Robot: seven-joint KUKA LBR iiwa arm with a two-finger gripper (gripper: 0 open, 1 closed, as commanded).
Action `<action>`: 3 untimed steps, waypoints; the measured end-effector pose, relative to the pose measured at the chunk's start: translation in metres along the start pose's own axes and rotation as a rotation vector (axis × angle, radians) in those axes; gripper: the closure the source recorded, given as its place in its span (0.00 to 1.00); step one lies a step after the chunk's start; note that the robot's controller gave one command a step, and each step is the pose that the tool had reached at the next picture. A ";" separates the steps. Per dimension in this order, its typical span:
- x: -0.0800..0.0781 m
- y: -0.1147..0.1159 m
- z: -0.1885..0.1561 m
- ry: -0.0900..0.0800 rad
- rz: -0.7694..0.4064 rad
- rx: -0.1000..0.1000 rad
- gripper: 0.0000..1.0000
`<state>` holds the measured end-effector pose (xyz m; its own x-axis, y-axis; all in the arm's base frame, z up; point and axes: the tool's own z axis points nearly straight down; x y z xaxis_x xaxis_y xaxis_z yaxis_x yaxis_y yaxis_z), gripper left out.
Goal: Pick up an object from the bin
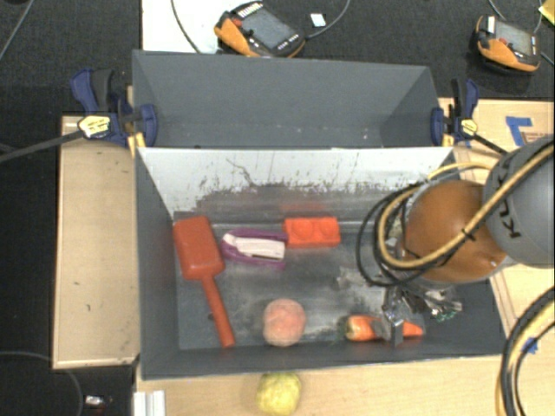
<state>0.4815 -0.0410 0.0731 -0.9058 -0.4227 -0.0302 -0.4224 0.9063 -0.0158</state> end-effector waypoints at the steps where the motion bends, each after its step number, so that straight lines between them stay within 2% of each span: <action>1: 0.008 -0.044 0.001 0.021 0.343 -0.007 1.00; 2: 0.008 -0.044 0.001 0.021 0.343 -0.007 1.00; 3: 0.011 -0.042 -0.016 0.032 0.342 -0.012 1.00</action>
Offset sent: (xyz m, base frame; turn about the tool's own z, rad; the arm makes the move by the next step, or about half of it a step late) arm 0.0000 0.0000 0.0000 0.0000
